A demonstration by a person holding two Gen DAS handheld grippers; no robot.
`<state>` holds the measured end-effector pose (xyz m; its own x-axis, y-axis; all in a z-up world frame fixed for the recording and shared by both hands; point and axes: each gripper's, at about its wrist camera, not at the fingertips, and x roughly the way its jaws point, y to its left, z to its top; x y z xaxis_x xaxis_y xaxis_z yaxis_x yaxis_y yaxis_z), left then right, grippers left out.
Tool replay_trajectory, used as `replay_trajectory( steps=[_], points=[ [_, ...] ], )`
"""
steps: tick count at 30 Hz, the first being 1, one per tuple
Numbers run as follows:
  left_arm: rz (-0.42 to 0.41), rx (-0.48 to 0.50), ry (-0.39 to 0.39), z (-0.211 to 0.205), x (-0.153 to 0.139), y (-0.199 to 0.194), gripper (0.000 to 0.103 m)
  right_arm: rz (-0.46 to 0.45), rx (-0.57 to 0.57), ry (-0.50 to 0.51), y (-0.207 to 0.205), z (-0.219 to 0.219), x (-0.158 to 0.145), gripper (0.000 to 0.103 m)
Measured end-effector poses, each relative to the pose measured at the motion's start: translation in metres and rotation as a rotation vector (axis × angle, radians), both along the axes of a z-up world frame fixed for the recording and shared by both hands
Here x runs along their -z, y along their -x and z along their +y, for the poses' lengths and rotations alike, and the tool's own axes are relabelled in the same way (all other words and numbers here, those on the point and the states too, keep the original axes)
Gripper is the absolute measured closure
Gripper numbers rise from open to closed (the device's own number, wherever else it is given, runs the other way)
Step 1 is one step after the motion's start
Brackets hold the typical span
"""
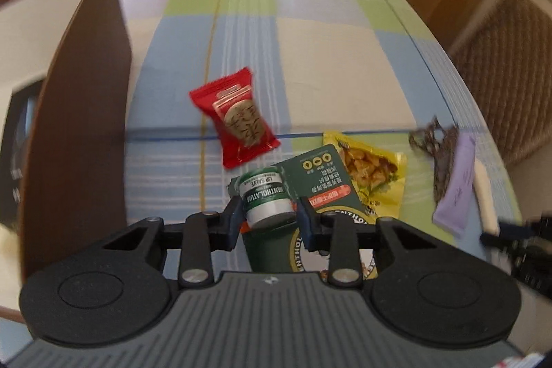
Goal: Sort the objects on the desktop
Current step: 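Carry the green box and white brush with both tools over the brown box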
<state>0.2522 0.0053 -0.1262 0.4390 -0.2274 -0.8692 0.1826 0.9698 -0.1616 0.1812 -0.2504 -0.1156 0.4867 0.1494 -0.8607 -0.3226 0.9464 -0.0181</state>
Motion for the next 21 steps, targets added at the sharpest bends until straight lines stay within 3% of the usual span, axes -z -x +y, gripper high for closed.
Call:
replay_trajectory(
  steps=[4, 7, 15, 21],
  points=[
    [0.008, -0.04, 0.002, -0.002, 0.008, -0.008, 0.073, -0.019, 0.001, -0.007, 0.003, -0.002, 0.001, 0.083],
    [-0.025, 0.008, -0.035, -0.008, 0.008, -0.005, 0.074, -0.029, 0.001, -0.008, 0.005, -0.001, 0.001, 0.083],
    [-0.004, 0.098, -0.06, -0.001, 0.006, 0.029, 0.075, -0.025, 0.034, -0.026, 0.006, -0.002, -0.001, 0.084],
    [-0.009, 0.12, -0.043, 0.006, -0.005, 0.059, 0.075, 0.069, 0.15, -0.169, 0.013, -0.016, -0.01, 0.086]
  ],
)
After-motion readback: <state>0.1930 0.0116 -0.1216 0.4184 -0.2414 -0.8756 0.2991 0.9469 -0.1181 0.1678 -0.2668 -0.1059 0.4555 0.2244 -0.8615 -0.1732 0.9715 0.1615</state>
